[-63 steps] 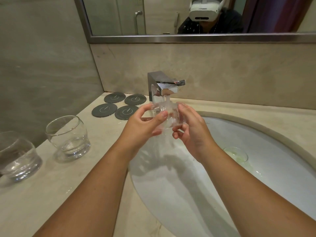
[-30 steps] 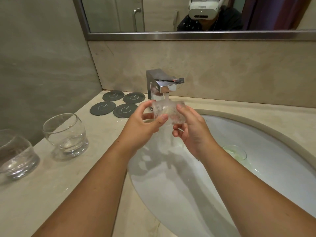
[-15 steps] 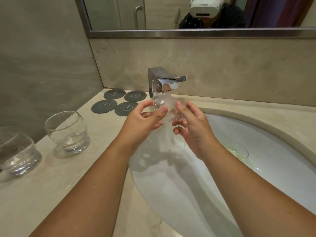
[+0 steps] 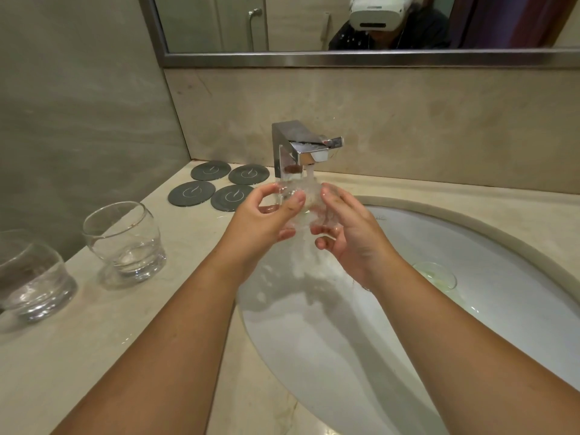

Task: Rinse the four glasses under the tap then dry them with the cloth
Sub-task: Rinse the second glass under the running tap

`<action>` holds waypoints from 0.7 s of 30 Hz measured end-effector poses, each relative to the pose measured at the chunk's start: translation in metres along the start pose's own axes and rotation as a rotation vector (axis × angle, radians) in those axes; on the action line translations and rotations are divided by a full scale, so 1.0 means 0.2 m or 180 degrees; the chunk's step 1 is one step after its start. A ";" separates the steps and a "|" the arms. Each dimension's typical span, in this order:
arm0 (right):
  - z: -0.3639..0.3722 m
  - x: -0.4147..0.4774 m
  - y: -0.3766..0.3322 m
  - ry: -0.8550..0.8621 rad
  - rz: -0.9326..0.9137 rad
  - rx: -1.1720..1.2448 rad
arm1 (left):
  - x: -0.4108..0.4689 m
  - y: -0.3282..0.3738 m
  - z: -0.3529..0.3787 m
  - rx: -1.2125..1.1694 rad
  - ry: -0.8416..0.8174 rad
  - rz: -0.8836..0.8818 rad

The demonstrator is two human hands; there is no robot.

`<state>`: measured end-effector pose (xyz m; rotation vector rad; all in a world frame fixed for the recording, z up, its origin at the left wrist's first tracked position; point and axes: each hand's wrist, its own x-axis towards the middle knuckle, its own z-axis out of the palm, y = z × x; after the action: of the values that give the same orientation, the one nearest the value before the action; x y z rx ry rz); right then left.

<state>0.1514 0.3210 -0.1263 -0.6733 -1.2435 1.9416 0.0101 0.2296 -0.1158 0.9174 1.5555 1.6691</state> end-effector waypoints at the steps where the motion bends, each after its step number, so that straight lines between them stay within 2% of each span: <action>1: 0.00 0.00 0.00 0.0049 -0.0060 -0.0017 | 0.00 0.00 0.00 -0.0078 -0.0065 -0.0093; 5: 0.00 0.00 0.00 0.0210 -0.0066 -0.0007 | 0.00 -0.02 -0.02 0.0473 -0.0399 0.0070; 7: 0.00 0.01 0.00 0.0226 0.0043 -0.0095 | 0.00 -0.03 -0.02 0.0671 -0.0254 0.0214; 12: 0.01 0.02 0.02 0.0107 0.0326 -0.0176 | 0.01 -0.04 -0.01 0.0571 0.0004 0.0150; 15: 0.01 0.01 0.02 0.0005 0.0124 -0.0137 | 0.03 -0.04 -0.01 0.0264 0.0083 0.0055; 18: 0.01 0.00 0.01 0.0093 -0.0107 -0.0087 | 0.02 -0.02 -0.01 0.0266 -0.0072 -0.0009; 21: 0.01 0.00 0.00 0.0170 -0.0144 -0.0080 | 0.01 -0.02 -0.01 0.0507 -0.0277 0.0160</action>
<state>0.1498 0.3190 -0.1256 -0.6995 -1.2418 1.8621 0.0070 0.2304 -0.1205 1.1047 1.6361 1.5347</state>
